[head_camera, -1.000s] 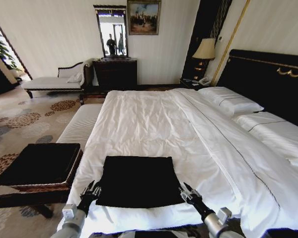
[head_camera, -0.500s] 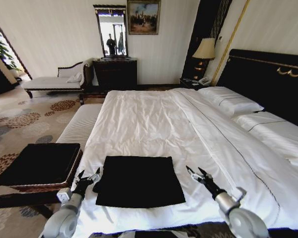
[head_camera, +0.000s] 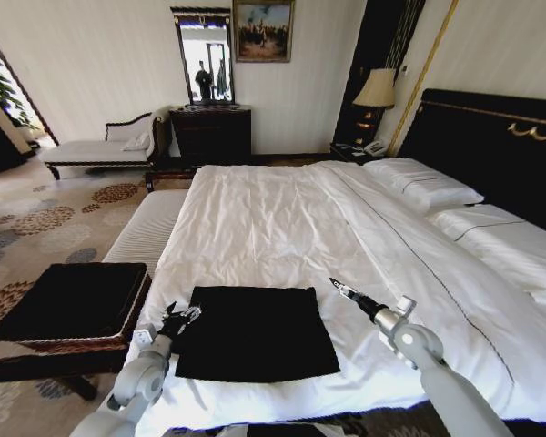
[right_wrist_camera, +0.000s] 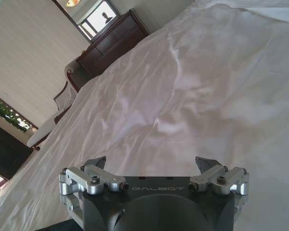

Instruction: Fold the clothes on the bed and place them into the basket.

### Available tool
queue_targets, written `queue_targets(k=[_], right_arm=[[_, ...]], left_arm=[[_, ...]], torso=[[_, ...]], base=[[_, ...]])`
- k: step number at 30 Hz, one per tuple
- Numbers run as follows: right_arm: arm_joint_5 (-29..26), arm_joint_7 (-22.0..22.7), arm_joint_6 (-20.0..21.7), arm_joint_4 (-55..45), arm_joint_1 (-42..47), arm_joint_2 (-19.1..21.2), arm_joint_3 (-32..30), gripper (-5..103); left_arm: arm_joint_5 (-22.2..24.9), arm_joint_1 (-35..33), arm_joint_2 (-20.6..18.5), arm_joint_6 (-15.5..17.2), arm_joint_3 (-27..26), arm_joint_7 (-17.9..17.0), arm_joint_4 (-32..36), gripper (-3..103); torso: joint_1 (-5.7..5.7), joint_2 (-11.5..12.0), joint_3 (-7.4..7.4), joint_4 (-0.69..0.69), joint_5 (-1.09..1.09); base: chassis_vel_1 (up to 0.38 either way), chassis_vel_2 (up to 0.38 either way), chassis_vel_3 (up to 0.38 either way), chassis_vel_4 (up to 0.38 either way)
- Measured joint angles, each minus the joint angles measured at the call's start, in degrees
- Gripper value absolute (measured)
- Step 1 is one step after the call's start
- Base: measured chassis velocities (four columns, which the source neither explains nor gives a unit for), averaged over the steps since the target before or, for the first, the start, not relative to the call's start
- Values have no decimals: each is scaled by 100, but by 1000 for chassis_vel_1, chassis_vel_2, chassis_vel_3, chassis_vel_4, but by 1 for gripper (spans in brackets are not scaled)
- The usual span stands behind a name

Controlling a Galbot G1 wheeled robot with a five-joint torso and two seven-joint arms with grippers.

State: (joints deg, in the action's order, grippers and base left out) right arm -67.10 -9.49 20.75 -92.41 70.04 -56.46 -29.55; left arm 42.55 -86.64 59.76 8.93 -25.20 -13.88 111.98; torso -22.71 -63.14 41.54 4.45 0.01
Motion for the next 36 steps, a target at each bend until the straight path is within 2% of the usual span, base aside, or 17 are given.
queue_targets(k=[10,14,20,23,24,27,29,31,32,36], right_arm=[[150,-161,74,757,-535,-197,517,100],[209,-217,88,825,-604,-271,621,101],[302,-298,87,716,-479,-333,651,97],[308,-346,84,614,-364,-373,644,88],[308,-346,84,614,-364,-373,644,88],[338,-383,74,570,-338,-397,655,74],[344,-383,71,574,-351,-407,664,74],[346,-383,67,595,-385,-412,673,63],[346,-383,67,595,-385,-412,673,63],[357,-383,65,636,-409,-376,715,41]], left_arm=[[7,-123,33,-24,-87,27,42,100],[6,-169,40,-24,-85,27,113,100],[-3,-226,43,-23,-104,27,144,100],[-11,-240,47,-24,-117,27,157,100],[-11,-240,47,-24,-117,27,157,100],[-19,-254,66,-24,-131,27,170,100],[-26,-263,71,-24,-137,27,176,100],[-31,-286,79,-25,-152,29,186,100],[-31,-286,79,-25,-152,29,186,100],[-25,-298,79,-26,-188,38,189,100]], torso=[[1,0,-1,0,-1],[1,-1,-1,0,-2],[2,-1,-1,1,-2],[2,-1,-1,1,-2],[2,-1,-1,1,-2],[2,-1,-1,1,-2],[1,-1,-1,1,-1],[2,-2,-1,0,-2],[2,-2,-1,0,-2],[2,-1,-1,0,-2]], base=[[0,0,0,0],[0,0,0,0],[0,0,0,0],[0,0,0,0],[0,0,0,0],[0,0,0,0],[0,0,0,0],[0,0,0,0],[0,0,0,0],[0,0,0,0]])
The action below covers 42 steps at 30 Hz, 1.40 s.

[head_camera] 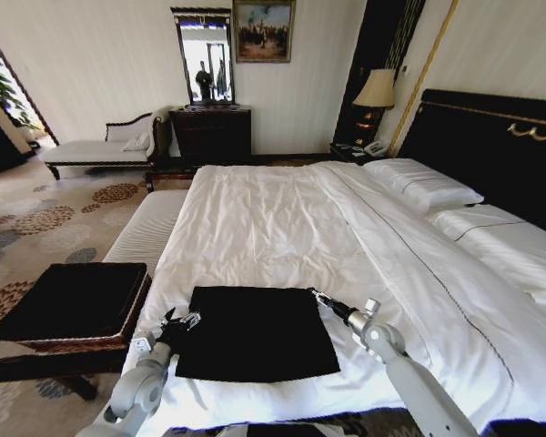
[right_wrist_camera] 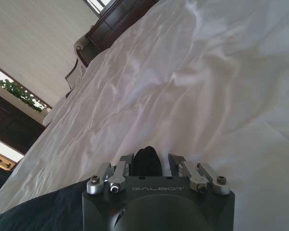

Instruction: Fold the clothes on the bed and place them into the basket.

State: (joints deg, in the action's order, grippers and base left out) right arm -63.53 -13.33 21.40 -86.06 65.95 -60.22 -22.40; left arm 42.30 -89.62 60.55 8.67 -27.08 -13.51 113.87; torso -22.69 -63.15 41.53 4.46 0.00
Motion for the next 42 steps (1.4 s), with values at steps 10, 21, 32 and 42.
queue_targets(k=[10,21,32,42], right_arm=[[26,-2,-9,-42,1,-3,25,9],[2,3,-13,-168,94,58,-79,0],[4,60,-2,-214,122,113,-121,0],[-27,106,5,-154,29,108,-120,0]], left_arm=[[114,187,-38,3,55,-5,-139,100],[488,788,-123,109,317,-90,-615,100],[734,2157,-110,268,860,-285,-1589,94],[759,2284,-22,369,1028,-244,-1880,63]], torso=[[0,0,0,0,1],[0,0,0,-1,0],[-1,0,0,2,1],[-1,0,0,-1,0]], base=[[0,0,0,0],[0,0,0,0],[0,0,0,0],[0,0,0,0]])
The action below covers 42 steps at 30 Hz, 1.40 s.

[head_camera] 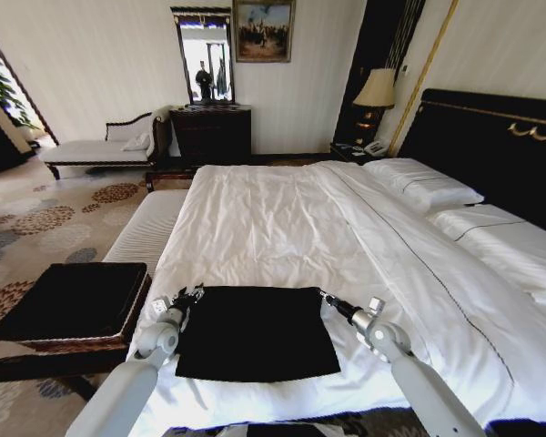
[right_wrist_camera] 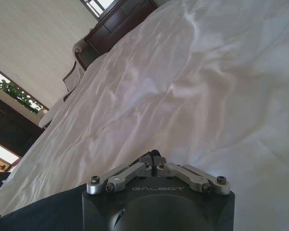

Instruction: Fold the clothes on the bed and place them into the basket.

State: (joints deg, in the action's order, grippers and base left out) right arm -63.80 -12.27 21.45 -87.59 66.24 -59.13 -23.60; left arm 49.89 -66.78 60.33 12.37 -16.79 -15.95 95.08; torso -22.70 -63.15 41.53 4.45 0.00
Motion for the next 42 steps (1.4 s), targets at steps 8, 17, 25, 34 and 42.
queue_targets(k=[8,17,25,34,42], right_arm=[[-30,25,8,-9,15,-4,-5,0],[-73,56,17,-73,50,16,-48,0],[-83,70,18,-169,73,14,-50,0],[-145,137,24,-696,225,99,-201,0],[-329,274,24,-1634,480,282,-658,0]], left_arm=[[32,80,46,53,20,26,-166,36],[32,87,67,36,26,14,-177,2],[-55,-41,21,9,-1,40,26,1],[55,-198,-90,-74,-201,28,640,1],[149,-496,-338,-167,-524,-40,1605,1]], torso=[[0,0,-1,0,0],[0,0,-1,1,0],[0,0,-1,0,0],[0,0,0,1,0],[0,0,-1,0,0]], base=[[0,0,0,0],[0,0,0,0],[0,0,0,0],[0,0,0,0],[0,0,0,0]])
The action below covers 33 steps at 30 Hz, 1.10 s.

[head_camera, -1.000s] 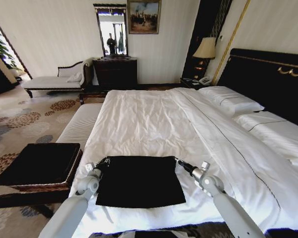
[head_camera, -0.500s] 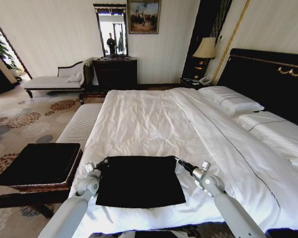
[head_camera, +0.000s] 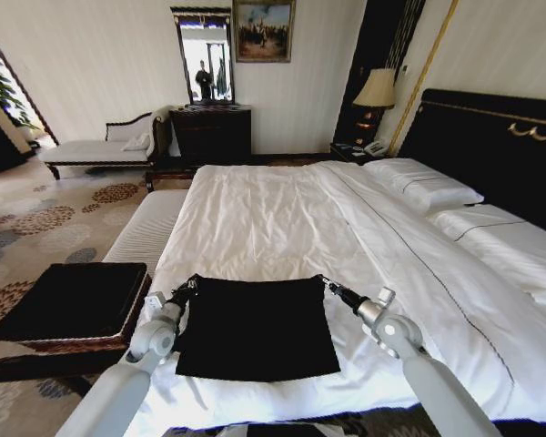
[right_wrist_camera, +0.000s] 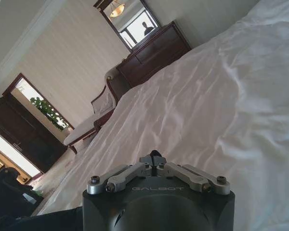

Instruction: Fold the clothes on the bed and place them into the basket.

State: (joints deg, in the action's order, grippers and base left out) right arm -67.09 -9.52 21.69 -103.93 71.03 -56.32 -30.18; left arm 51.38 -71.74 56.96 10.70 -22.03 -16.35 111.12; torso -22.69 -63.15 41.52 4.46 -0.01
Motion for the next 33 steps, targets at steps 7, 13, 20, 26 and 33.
queue_targets(k=[7,13,20,26,33], right_arm=[[-200,127,-26,-773,228,147,-570,0],[-634,285,7,-1500,368,332,-1079,0],[-969,432,60,-2039,405,510,-1480,0],[-1101,524,76,-2270,387,562,-1567,0],[-1156,552,79,-2387,527,557,-1643,0]], left_arm=[[204,-249,-245,-55,-414,-63,854,1],[538,-422,-576,-52,-933,-179,1568,1],[843,-698,-824,-15,-1555,-265,2198,1],[920,-1042,-799,-5,-1977,-288,2543,1],[920,-1324,-615,-5,-2219,-289,2716,1]], torso=[[0,0,0,0,1],[0,0,0,1,0],[0,0,0,1,0],[0,0,0,0,0],[0,0,0,0,1]], base=[[0,0,0,0],[0,0,0,0],[0,0,0,0],[0,0,0,0],[0,0,0,0]])
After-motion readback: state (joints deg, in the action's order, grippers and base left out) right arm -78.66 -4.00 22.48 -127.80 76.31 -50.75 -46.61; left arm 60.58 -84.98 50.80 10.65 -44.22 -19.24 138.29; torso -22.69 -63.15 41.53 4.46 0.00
